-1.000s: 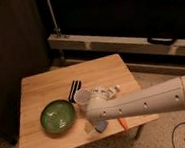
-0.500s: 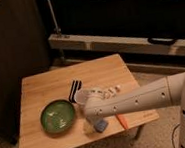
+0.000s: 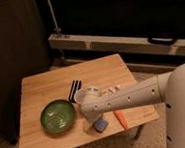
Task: Place the white sponge in the ceramic cup
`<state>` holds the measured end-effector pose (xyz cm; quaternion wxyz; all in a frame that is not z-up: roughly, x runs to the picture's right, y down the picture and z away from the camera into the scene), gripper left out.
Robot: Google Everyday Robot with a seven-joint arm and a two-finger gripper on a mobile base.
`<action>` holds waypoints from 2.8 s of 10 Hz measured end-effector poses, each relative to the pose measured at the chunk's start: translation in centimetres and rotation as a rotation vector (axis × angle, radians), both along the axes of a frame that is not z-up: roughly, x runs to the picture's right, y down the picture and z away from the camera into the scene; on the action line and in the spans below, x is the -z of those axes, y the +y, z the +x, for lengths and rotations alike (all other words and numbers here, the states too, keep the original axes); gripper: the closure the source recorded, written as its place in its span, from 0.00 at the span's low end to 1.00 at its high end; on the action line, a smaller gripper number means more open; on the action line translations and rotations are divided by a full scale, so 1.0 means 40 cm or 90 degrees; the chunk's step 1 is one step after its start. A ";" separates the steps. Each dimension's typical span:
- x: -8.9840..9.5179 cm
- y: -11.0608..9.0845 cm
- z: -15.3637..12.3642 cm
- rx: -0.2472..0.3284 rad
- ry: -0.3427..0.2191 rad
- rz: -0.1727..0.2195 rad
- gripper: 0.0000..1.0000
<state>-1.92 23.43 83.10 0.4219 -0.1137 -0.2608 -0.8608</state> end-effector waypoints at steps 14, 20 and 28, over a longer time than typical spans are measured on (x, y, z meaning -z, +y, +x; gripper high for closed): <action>0.319 -0.261 0.029 -0.079 -0.057 0.058 1.00; 0.482 -0.600 -0.089 -0.200 -0.150 0.130 1.00; 0.295 -0.571 -0.254 -0.228 -0.256 0.189 1.00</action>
